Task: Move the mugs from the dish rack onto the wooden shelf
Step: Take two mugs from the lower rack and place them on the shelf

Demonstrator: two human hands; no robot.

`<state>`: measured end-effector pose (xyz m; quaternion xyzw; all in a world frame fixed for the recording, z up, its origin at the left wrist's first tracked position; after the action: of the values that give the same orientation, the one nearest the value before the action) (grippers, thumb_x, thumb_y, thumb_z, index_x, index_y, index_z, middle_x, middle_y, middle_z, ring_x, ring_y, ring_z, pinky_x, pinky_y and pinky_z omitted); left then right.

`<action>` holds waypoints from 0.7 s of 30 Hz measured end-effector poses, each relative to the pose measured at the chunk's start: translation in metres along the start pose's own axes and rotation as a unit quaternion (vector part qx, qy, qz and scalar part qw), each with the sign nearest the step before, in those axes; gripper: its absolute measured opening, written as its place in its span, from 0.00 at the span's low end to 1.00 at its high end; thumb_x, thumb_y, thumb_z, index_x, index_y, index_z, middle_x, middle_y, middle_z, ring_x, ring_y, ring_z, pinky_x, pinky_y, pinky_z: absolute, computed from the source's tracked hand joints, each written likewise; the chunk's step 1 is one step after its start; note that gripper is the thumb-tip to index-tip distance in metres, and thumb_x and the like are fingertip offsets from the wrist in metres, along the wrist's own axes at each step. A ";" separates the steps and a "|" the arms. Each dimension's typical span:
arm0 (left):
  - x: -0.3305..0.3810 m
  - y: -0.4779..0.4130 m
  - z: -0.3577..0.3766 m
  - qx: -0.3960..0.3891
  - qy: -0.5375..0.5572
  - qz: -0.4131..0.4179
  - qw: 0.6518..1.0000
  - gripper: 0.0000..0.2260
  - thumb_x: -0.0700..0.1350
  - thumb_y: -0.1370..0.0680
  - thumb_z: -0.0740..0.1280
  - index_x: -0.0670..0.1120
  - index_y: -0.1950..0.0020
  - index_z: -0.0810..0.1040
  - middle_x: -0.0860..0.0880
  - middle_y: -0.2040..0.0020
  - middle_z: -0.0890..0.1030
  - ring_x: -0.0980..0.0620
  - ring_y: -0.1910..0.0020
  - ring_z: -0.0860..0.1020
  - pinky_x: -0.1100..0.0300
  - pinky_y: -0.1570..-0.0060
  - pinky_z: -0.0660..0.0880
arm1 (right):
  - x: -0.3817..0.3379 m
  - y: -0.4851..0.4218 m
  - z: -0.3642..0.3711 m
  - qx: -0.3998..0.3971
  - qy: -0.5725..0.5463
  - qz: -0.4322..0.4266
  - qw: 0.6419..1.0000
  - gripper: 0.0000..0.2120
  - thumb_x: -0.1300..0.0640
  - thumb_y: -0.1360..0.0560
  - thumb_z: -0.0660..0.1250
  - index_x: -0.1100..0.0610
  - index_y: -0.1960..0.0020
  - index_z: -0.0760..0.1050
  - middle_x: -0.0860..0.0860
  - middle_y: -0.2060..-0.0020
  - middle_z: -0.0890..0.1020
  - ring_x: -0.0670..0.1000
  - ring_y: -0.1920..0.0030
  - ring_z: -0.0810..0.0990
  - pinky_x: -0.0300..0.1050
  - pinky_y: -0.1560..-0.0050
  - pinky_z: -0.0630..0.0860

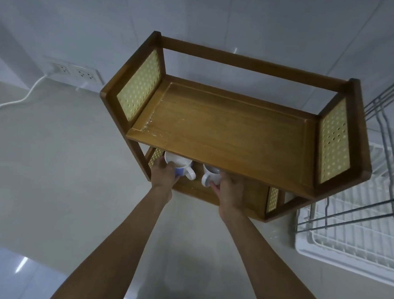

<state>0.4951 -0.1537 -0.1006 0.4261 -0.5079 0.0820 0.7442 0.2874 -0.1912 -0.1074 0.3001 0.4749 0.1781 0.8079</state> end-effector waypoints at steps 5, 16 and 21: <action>-0.001 -0.002 0.000 -0.021 -0.005 -0.013 1.000 0.14 0.36 0.20 0.66 0.50 0.37 0.76 0.48 0.41 0.82 0.44 0.38 0.79 0.48 0.40 0.79 | 0.000 0.002 -0.005 0.017 0.061 -0.009 0.998 0.08 0.61 0.22 0.68 0.48 0.53 0.76 0.47 0.50 0.80 0.49 0.50 0.81 0.48 0.47 0.83; 0.017 0.088 0.003 -0.039 -0.258 0.165 0.951 0.16 0.50 0.19 0.68 0.43 0.34 0.75 0.44 0.41 0.81 0.43 0.40 0.79 0.55 0.46 0.72 | -0.051 0.069 -0.035 -0.042 0.362 -0.205 0.908 0.12 0.47 0.21 0.66 0.43 0.38 0.76 0.46 0.45 0.81 0.55 0.38 0.79 0.57 0.37 0.76; 0.028 0.186 0.030 -0.095 -0.383 0.356 0.847 0.20 0.60 0.21 0.66 0.49 0.35 0.76 0.49 0.42 0.81 0.48 0.41 0.78 0.46 0.46 0.79 | -0.085 0.141 -0.074 -0.045 0.526 -0.348 0.775 0.27 0.47 0.20 0.66 0.52 0.24 0.67 0.51 0.31 0.77 0.52 0.32 0.76 0.51 0.34 0.74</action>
<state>0.3842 -0.0680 0.0282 0.1409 -0.8749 0.1229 0.4467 0.1812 -0.1098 0.0136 -0.0632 0.8892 0.0360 0.4516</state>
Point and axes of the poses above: each hand's wrist, its own y-axis away from the middle knuckle, its own z-axis out of the palm, x = y × z, the point moved 8 cm from there along -y, towards the middle knuckle
